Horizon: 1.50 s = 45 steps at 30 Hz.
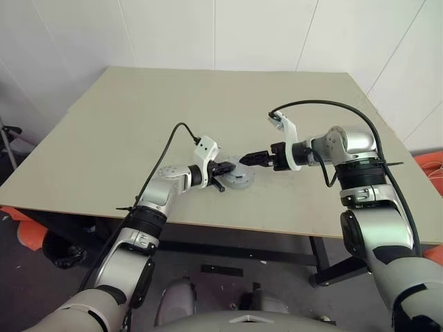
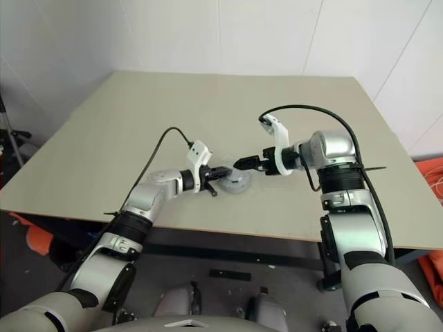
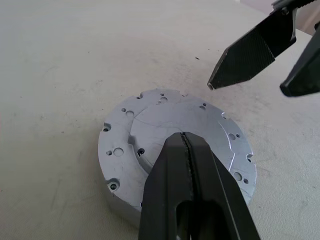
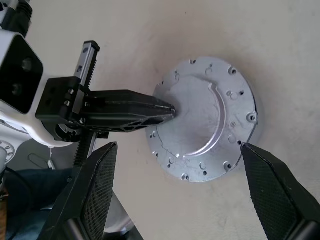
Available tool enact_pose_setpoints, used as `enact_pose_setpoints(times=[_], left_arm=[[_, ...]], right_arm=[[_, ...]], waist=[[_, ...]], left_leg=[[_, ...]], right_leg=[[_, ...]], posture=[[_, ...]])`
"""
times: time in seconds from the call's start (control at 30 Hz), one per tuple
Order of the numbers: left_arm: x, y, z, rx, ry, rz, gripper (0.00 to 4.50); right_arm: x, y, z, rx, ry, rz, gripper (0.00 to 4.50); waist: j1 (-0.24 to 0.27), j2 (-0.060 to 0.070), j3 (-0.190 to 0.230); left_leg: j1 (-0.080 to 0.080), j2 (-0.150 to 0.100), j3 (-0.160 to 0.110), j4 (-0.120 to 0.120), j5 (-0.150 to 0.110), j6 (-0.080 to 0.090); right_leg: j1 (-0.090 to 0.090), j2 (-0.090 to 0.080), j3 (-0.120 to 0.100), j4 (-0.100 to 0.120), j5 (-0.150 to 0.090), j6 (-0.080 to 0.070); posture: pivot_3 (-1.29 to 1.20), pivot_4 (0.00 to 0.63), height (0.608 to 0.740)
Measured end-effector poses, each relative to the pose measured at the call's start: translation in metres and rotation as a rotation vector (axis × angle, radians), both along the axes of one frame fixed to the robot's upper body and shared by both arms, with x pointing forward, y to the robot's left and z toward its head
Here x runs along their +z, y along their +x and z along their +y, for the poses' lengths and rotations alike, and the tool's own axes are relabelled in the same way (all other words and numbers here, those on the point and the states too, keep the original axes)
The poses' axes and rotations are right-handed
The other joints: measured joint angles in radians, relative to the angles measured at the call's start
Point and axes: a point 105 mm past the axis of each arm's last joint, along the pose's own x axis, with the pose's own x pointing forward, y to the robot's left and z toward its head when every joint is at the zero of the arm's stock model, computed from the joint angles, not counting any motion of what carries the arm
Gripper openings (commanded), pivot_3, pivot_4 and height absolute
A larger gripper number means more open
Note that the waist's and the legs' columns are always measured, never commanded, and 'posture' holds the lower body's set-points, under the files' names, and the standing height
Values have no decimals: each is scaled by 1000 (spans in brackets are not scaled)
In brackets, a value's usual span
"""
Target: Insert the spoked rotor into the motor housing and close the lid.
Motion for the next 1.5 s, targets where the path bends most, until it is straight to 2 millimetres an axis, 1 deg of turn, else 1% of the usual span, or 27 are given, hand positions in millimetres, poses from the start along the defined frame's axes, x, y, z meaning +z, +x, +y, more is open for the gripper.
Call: enact_pose_setpoints(times=[0.13,0.33,0.5,0.73,0.93,1.27,1.37,1.5], left_arm=[[0,0,0,1,0,1,0],[0,-1,1,1,0,1,0],[0,-1,1,3,1,3,0],[-1,-1,2,5,2,6,0],[-1,-1,3,5,4,5,0],[1,-1,3,3,5,2,0],[1,-1,3,2,5,0,0],[3,1,6,12,3,-8,0]], right_arm=[[-9,-2,-1,-16,-11,41,4475],[-28,-6,1,-66,33,138,4475],[-35,-8,7,-77,53,167,4475],[-36,-5,7,-119,104,183,4475],[-39,-3,6,-188,222,227,4475],[-42,-4,4,-247,339,251,4475],[-41,-4,5,-247,358,257,3883],[-38,-5,7,-247,381,263,2614]], waist=[[0,0,0],[-1,0,0],[-2,0,0],[-4,0,0],[-6,0,0],[-6,0,0],[-6,0,0],[-6,0,0]], left_leg=[[0,0,0,0,0,-1],[0,0,0,0,1,-1],[1,0,0,-1,1,-2],[3,0,0,-1,2,-3],[3,0,0,-1,2,-4],[3,1,0,-1,2,-4],[3,1,1,-1,2,-4],[3,1,1,-2,2,-4]], right_leg=[[0,0,0,0,0,0],[0,0,0,0,0,0],[0,0,0,1,0,0],[0,0,0,2,0,0],[0,0,0,2,0,0],[-1,0,0,2,0,0],[-1,0,0,2,0,0],[-1,0,0,2,0,0]], posture=[[0,0,740],[0,0,740],[0,0,740],[0,0,740],[0,0,740],[0,0,740],[0,0,740],[0,0,740]])
